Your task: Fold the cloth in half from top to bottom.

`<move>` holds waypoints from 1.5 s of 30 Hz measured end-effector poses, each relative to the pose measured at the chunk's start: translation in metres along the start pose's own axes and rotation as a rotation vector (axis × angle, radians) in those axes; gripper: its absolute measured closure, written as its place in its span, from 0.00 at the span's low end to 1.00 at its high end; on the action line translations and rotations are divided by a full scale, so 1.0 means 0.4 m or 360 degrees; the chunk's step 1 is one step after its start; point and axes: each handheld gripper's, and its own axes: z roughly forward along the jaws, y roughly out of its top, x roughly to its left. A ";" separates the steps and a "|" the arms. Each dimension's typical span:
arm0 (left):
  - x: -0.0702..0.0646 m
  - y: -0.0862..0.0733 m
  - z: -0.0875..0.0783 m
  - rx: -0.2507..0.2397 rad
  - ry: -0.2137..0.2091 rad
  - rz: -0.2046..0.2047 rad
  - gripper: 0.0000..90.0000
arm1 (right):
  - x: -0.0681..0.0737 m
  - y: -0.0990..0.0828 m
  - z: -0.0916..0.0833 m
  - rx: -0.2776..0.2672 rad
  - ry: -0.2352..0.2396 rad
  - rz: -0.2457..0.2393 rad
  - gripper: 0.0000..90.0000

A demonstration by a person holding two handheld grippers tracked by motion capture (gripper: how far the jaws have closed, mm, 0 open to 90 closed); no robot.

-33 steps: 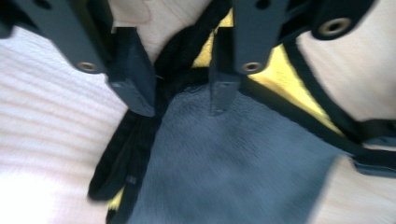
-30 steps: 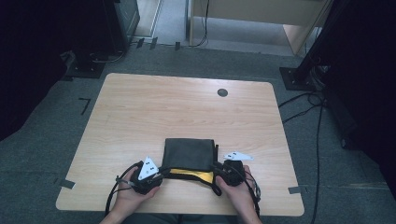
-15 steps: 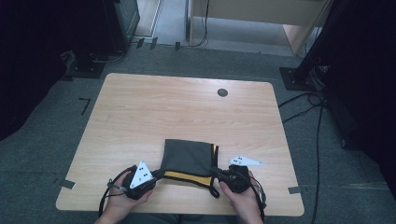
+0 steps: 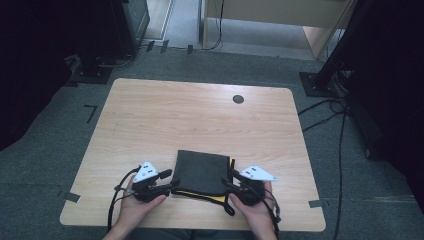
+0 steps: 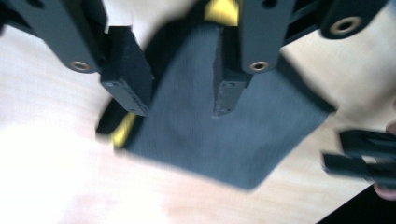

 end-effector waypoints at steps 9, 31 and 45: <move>-0.014 -0.052 0.001 0.0133 0.0134 0.0234 0.45 | 0.023 -0.086 0.060 0.0194 -0.0165 -0.0096 0.41; 0.151 -0.084 -0.145 0.0096 0.0357 -0.0101 0.16 | 0.130 -0.026 0.207 0.0124 -0.0138 -0.0210 0.22; 0.231 -0.105 -0.176 0.0137 0.0505 -0.0245 0.16 | 0.020 0.104 0.366 0.0136 -0.0088 -0.0255 0.20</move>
